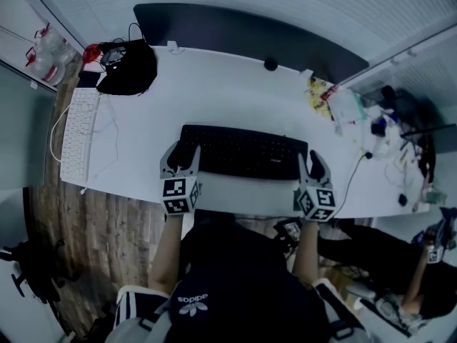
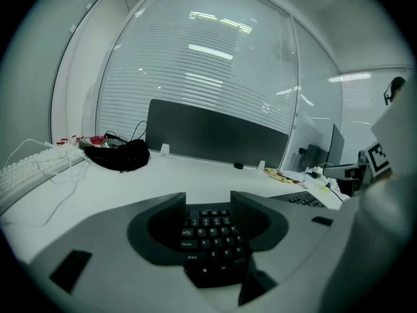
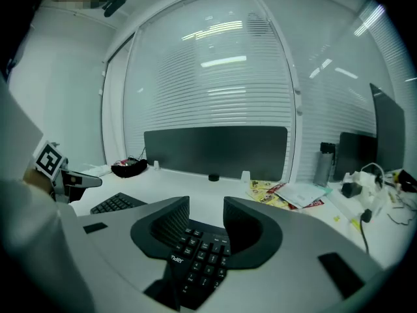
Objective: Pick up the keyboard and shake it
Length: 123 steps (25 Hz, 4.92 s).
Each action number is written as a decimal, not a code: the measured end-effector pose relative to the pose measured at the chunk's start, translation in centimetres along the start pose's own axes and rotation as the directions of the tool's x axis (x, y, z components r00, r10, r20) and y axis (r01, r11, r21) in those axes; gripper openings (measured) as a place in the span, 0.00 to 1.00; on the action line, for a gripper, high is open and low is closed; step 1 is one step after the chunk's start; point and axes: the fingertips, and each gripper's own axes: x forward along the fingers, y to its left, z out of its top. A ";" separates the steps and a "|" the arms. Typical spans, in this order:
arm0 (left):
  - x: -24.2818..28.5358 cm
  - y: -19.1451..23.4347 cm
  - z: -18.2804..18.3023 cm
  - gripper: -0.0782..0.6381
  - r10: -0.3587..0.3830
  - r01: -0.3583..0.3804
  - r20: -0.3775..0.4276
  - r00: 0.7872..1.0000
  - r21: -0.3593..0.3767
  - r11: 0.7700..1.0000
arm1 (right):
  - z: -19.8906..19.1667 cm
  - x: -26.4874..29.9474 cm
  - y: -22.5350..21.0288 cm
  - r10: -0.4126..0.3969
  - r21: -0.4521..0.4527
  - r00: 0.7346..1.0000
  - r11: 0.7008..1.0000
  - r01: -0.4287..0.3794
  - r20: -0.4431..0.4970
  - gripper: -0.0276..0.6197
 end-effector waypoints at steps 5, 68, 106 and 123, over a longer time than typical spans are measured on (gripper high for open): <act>1.2 2.2 -3.2 0.41 0.046 -0.050 -0.100 0.994 -0.037 0.998 | -2.6 2.3 -1.1 0.016 -0.004 0.995 1.000 -0.016 -0.103 0.30; -2.9 2.4 13.6 0.42 -0.158 0.170 0.308 0.938 -0.014 0.985 | 16.7 -2.5 -2.7 0.051 0.007 0.954 0.998 -0.055 0.294 0.33; -9.1 0.1 22.1 0.42 -0.188 0.200 0.615 0.766 0.050 0.978 | 28.8 -11.9 -0.3 0.094 -0.197 0.827 0.980 0.021 0.554 0.33; -6.7 -1.2 22.9 0.42 -0.228 0.225 0.585 0.778 0.079 0.971 | 26.9 -10.8 -3.3 0.046 -0.111 0.835 0.994 0.019 0.548 0.33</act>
